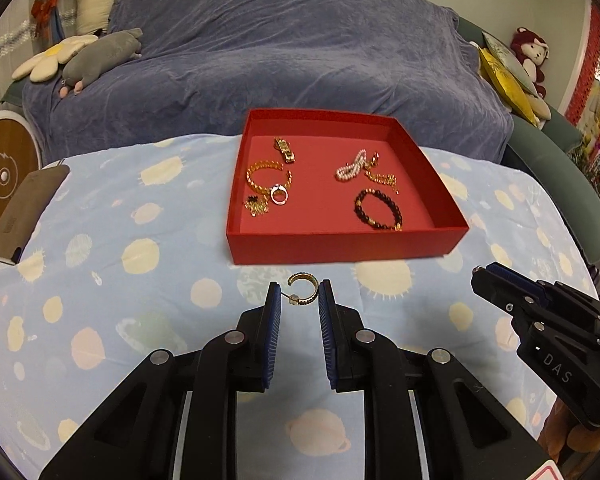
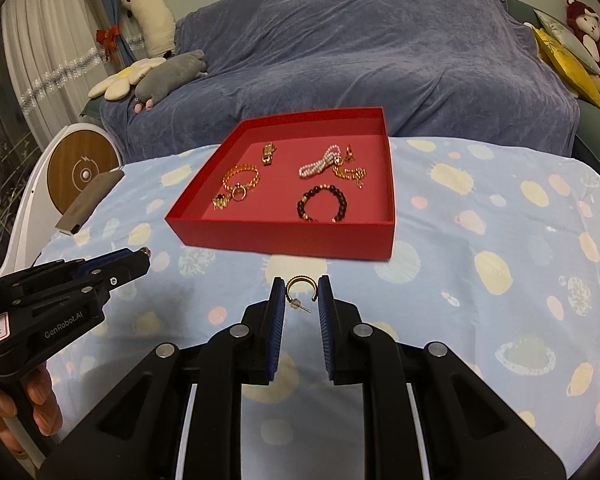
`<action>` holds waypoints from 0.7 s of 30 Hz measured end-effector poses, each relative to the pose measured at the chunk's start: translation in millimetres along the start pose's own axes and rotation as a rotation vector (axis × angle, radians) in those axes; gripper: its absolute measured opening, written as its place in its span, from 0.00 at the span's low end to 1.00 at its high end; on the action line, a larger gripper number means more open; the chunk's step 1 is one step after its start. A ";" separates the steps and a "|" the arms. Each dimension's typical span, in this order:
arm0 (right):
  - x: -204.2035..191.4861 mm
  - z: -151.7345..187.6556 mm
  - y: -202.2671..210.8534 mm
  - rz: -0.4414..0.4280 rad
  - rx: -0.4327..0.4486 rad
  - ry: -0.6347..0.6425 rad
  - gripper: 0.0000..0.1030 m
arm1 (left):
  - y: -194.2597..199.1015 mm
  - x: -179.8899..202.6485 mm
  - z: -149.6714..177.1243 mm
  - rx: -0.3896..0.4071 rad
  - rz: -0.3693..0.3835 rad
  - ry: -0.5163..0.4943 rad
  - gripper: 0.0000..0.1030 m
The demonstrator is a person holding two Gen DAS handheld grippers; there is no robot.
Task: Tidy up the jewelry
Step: 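Carry both hoop earrings into the red box and open both tools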
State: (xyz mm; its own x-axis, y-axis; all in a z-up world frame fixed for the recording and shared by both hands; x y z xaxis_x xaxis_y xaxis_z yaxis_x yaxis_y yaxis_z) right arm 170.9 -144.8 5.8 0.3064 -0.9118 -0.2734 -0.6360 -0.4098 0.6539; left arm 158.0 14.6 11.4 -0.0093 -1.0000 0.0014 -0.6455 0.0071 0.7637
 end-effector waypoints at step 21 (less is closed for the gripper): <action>43.0 -81.4 -74.6 0.047 0.046 -0.085 0.16 | -83.7 -0.7 -86.6 -0.022 -0.027 0.071 0.16</action>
State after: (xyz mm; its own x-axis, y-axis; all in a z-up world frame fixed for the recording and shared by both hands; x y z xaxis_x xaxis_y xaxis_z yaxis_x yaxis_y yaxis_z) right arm 289.1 -151.2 2.7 0.2159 -0.9281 -0.3034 -0.6808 -0.3658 0.6346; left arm 278.1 14.1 3.4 0.0625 -0.9977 0.0261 -0.6275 -0.0190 0.7784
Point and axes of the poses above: each gripper's, at about its wrist camera, not at the fingertips, and y roughly against the way its jaws point, x to its right, z to its underside, the point moved 6 cm from there along -y, roughly the way its jaws point, and after that the axes turned 7 degrees about -z, right-handed, at the moved point
